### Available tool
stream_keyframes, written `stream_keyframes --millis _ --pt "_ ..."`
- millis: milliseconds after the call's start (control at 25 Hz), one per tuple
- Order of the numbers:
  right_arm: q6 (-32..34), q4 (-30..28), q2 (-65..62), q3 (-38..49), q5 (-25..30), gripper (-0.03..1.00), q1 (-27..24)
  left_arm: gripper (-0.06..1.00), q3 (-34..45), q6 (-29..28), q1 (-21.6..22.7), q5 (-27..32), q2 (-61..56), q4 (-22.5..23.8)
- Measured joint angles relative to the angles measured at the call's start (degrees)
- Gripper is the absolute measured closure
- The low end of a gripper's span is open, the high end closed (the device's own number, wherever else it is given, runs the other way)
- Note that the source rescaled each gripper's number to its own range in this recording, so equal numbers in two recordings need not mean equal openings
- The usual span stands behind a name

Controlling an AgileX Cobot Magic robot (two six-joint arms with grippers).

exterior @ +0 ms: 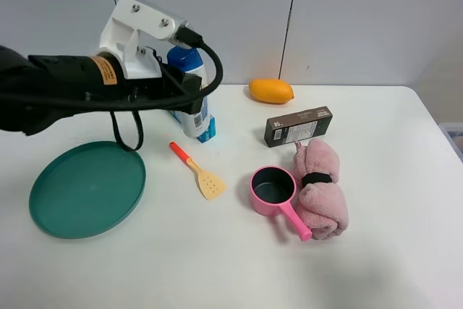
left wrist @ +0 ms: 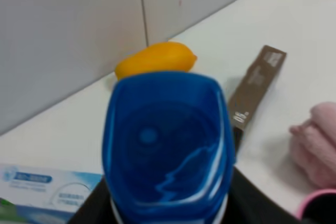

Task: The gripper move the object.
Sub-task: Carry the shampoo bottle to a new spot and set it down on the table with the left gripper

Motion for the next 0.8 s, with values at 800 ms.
stream_keyframes --millis 800 --pt "0.0 0.0 0.0 0.0 0.0 -0.03 0.0 0.94 -25.3 0.0 4.5 1.4 22.5 6.2"
